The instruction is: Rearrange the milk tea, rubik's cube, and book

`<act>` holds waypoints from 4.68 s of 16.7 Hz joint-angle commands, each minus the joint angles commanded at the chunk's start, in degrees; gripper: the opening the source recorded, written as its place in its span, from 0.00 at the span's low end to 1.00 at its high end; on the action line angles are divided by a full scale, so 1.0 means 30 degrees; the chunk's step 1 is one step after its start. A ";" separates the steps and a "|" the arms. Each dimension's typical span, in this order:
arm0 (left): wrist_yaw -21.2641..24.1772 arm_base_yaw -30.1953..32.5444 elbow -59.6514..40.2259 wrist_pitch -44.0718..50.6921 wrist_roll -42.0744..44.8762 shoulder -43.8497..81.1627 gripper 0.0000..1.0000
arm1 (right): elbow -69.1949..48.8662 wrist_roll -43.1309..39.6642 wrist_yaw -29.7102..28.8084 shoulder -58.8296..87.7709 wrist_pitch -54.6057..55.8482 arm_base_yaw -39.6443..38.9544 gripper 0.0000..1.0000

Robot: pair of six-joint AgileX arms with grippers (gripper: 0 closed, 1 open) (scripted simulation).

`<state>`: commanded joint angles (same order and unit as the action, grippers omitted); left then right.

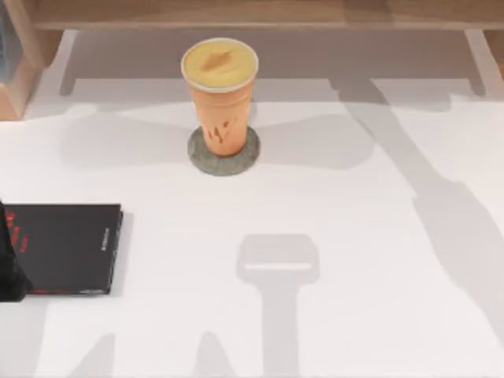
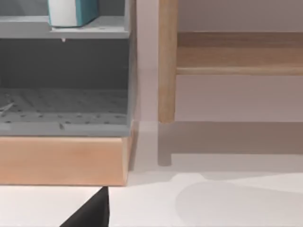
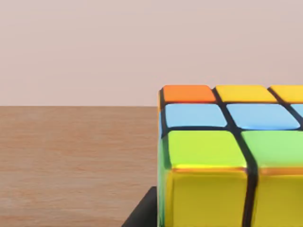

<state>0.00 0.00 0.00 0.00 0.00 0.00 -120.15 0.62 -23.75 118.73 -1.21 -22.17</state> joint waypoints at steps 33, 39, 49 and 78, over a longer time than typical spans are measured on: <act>0.0000 0.0000 0.0000 0.0000 0.0000 0.0000 1.00 | 0.2448 0.0074 -0.0384 -0.1587 0.0631 -0.0434 1.00; 0.0000 0.0000 0.0000 0.0000 0.0000 0.0000 1.00 | 0.3439 0.0079 -0.0543 -0.2264 0.0969 -0.0487 1.00; 0.0000 0.0000 0.0000 0.0000 0.0000 0.0000 1.00 | 0.9953 0.0111 0.1323 -0.8505 0.0671 0.0880 1.00; 0.0000 0.0000 0.0000 0.0000 0.0000 0.0000 1.00 | 4.0050 -0.0206 0.7918 -3.9577 0.0403 0.7390 1.00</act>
<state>0.00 0.00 0.00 0.00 0.00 0.00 0.00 0.00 0.00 0.00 0.00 0.00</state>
